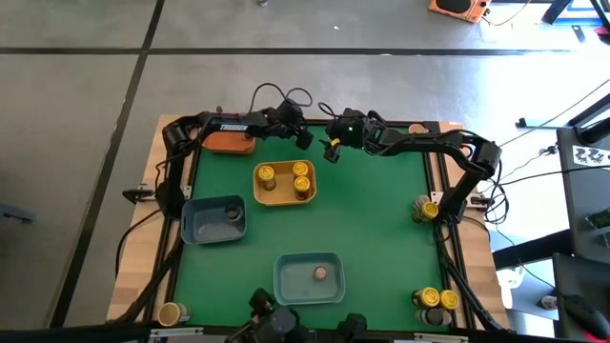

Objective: Sort spices by type
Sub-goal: Put the white transparent seasoning bottle into the light blue bin

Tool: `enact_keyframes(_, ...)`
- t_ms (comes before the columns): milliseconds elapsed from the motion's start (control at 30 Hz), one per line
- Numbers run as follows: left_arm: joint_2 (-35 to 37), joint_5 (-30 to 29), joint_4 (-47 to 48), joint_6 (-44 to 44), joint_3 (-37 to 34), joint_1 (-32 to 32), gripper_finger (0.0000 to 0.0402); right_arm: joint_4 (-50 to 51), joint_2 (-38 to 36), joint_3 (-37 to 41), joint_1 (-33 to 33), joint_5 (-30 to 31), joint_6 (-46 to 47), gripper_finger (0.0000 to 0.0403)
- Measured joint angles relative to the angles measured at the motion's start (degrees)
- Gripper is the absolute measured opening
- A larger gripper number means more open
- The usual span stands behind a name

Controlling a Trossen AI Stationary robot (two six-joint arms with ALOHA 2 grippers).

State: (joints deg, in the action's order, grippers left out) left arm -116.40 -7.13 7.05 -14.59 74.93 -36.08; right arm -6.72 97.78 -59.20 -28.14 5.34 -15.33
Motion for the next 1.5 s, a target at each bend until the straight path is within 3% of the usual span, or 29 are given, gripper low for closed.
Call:
enact_keyframes(533, -0.8, -3.1, -0.5, 2.4, 0.0, 0.0, 0.0311, 0.5, 0.0, 0.0, 0.0, 0.0, 0.0, 0.0296)
enact_keyframes(967, -0.8, -1.1, -0.3, 4.5, -0.1, 0.2, 0.0172, 0.5, 0.0, 0.0, 0.0, 0.0, 0.0, 0.0296)
enact_keyframes(1233, 0.2, -0.9, 0.9, 5.6, -0.1, 1.3, 0.0171, 0.8, 0.0, 0.0, 0.0, 0.0, 0.0, 0.0296)
enact_keyframes(1500, 7.6, -4.1, 3.9, 6.0, -0.1, 4.3, 0.0175, 0.7, 0.0, 0.0, 0.0, 0.0, 0.0, 0.0296)
